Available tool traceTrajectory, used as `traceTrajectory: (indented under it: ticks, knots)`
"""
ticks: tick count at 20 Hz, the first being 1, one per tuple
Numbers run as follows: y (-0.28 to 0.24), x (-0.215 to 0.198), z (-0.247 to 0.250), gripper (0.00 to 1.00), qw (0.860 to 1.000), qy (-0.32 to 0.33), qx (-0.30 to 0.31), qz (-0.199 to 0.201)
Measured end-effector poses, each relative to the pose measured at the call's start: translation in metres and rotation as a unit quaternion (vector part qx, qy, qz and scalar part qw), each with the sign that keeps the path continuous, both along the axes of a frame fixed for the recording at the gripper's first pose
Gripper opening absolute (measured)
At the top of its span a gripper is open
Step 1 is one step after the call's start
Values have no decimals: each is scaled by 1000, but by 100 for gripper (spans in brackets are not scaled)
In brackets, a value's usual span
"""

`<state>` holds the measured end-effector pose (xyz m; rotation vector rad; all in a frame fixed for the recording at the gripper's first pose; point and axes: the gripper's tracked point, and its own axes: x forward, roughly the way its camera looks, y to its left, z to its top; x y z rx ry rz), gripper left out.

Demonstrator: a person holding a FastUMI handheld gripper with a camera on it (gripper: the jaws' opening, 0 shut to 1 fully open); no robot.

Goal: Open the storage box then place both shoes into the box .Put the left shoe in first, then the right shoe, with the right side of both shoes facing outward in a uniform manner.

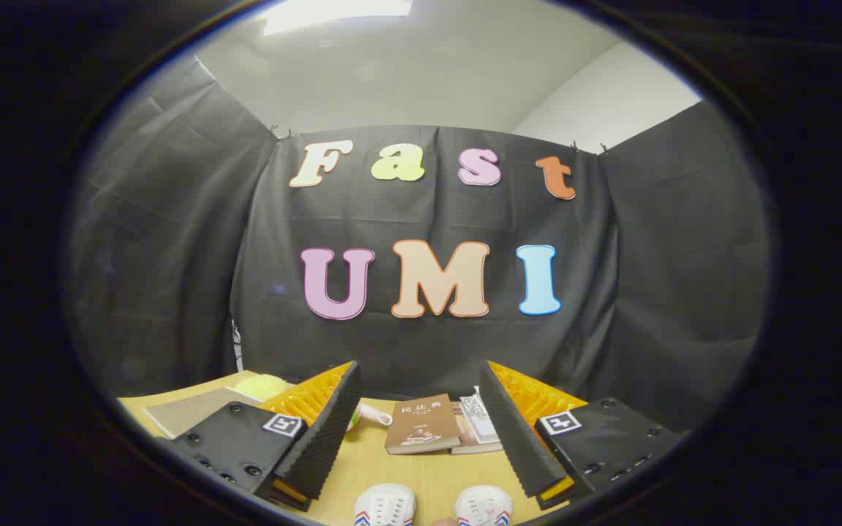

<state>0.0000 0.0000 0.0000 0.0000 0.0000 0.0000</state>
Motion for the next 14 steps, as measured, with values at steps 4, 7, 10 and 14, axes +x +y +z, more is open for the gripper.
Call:
traceTrajectory:
  ticks: [4,7,10,14]
  knots:
    - [0,1,0,100,1000,-1,-2,-1]
    - [0,2,2,100,1000,-3,-4,-2]
    - [-1,3,2,100,1000,-3,-3,-4]
    - [-2,5,3,100,1000,-6,-1,-5]
